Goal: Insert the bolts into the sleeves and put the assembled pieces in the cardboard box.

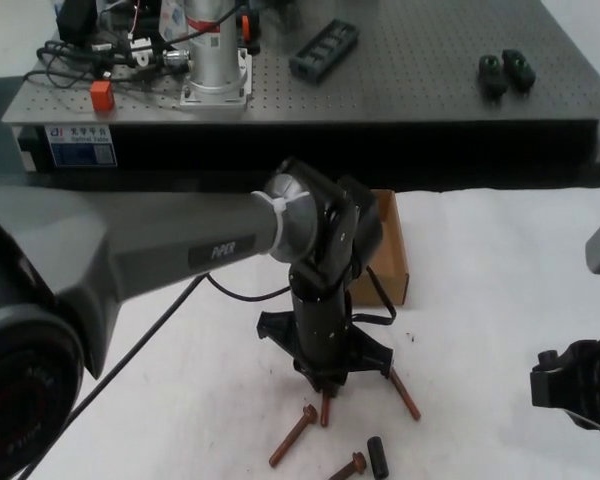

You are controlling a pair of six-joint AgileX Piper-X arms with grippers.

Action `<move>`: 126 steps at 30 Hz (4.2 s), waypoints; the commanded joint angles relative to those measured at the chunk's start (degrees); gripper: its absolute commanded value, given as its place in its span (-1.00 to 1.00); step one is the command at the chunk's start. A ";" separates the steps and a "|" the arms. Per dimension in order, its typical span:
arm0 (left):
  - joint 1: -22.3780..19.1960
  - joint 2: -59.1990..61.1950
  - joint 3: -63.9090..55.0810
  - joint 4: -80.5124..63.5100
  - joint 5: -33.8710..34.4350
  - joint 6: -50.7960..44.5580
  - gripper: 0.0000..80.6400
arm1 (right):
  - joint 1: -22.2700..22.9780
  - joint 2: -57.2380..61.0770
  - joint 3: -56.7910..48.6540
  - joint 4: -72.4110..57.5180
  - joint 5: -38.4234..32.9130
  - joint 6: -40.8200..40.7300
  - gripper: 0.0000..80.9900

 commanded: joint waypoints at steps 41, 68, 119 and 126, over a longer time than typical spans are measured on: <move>1.02 -45.73 34.33 -58.15 23.13 -3.54 -0.98 | 14.28 4.06 7.46 -49.55 -32.91 13.81 -0.94; 1.02 -45.73 34.33 -59.68 23.46 -8.53 -0.98 | 14.28 4.93 7.61 -58.69 -26.71 15.69 -0.94; 6.41 -45.73 34.33 -38.51 -2.94 -1.12 0.07 | 9.82 54.07 -29.09 -38.77 -0.56 2.60 -0.94; 6.93 -45.73 34.39 -37.75 -2.94 0.22 0.02 | 9.82 67.91 -44.09 -28.95 2.21 2.60 -0.94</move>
